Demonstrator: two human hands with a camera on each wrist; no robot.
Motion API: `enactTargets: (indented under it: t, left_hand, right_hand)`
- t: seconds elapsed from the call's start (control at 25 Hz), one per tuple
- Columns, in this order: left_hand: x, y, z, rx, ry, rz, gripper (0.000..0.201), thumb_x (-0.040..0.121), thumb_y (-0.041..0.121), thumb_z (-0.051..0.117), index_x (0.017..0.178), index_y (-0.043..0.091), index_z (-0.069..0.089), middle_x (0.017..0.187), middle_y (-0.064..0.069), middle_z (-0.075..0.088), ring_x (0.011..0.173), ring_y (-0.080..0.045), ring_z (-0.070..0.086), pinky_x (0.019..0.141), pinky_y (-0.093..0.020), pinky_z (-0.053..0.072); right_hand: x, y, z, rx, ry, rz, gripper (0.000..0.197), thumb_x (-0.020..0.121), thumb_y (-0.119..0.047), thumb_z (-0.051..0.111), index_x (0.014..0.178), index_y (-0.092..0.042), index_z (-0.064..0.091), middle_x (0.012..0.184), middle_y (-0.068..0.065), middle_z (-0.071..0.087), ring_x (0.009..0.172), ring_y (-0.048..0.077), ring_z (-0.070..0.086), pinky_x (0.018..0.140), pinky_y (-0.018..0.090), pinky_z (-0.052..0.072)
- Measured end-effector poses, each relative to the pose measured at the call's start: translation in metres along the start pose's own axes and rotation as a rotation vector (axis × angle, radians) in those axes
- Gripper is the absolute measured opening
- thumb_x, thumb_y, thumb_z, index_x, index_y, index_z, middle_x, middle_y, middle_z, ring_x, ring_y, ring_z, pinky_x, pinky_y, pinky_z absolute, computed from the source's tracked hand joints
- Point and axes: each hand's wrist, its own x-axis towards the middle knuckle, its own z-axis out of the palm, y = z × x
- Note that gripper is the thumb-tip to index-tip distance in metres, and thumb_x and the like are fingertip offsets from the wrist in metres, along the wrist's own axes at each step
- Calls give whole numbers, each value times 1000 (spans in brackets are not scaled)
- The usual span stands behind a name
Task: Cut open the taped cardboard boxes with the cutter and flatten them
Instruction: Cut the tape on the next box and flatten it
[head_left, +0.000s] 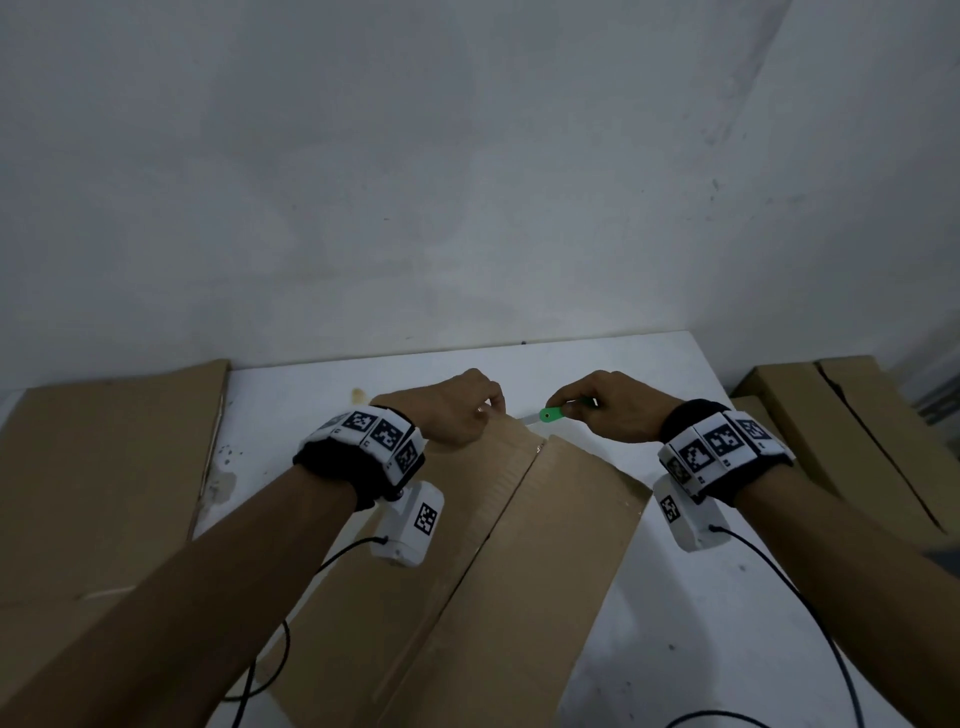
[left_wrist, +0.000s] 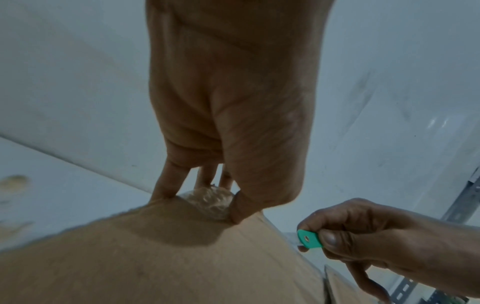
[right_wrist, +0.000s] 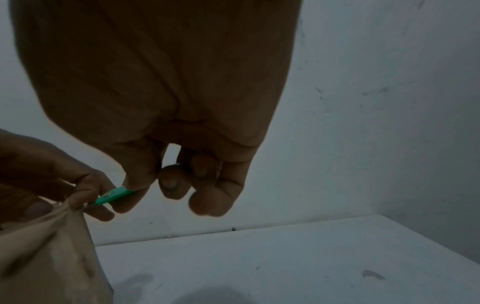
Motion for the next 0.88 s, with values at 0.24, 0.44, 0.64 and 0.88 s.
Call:
enactTargets:
  t: [0.24,0.44,0.64,0.88]
  left_hand:
    - [9,15,12,8,-67,-51,36,100,7,41,135,9,46,140,-11,35,119,-27,48,97,-33,42]
    - [14,25,16,42,-105,-50,37,99,6,43,136,7,44,140,-12,32,117,-30,49,95,-35,44]
    - [17,24,23,42,-66,-38,37,97,3,45,134,8,46,141,-11,29,101,-25,49,90,-34,44]
    - [31,8,28,-3,51,-33,35,93,-1,47,125,12,54,147,-11,24,102,-19,46,97,-39,46]
  right_hand:
    - [3,16,2,4,-51,41,28,104,-20,49,115,-35,70,93,4,73,63,15,54,66,30,49]
    - [-7,24,2,100,-91,80,26,104,-21,49,114,-34,69,65,-3,57,45,12,42,47,26,43]
    - [-12,35,10,125,-90,119,24,104,-22,49,114,-35,67,70,3,57,53,16,46,49,28,48]
    - [-24,34,39,276,-32,169,23,104,-26,48,116,-30,67,69,-10,61,60,3,57,61,27,55]
